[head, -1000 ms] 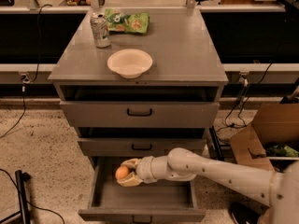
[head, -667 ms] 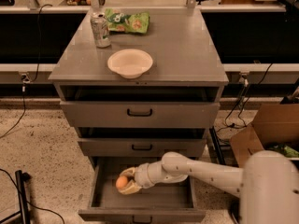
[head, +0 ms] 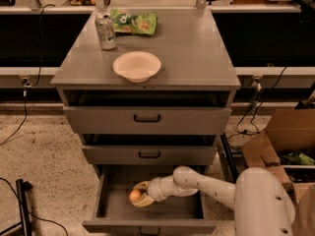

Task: Place orange into bottom drawer

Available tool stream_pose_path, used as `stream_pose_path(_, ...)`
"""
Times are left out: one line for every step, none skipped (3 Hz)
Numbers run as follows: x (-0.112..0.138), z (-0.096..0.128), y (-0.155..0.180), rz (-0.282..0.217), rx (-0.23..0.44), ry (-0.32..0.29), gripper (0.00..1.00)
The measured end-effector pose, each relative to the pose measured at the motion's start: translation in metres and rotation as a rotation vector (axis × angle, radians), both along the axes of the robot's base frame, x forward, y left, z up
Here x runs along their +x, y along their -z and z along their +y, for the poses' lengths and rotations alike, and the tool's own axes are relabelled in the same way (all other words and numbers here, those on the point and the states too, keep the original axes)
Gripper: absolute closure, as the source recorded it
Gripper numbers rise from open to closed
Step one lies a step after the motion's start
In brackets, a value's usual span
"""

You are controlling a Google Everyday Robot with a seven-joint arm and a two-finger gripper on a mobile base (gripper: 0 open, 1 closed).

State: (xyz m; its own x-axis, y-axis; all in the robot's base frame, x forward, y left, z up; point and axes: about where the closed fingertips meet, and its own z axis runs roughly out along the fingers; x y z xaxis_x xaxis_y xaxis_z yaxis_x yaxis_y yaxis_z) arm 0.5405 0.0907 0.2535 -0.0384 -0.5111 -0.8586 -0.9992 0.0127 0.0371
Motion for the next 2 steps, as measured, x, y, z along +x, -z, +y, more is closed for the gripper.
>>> stream_pose_path(0.000, 0.000, 0.002, 0.002, 0.001, 0.003, 1.00)
stream_pose_path(0.026, -0.003, 0.040, -0.018, -0.097, 0.083, 1.00)
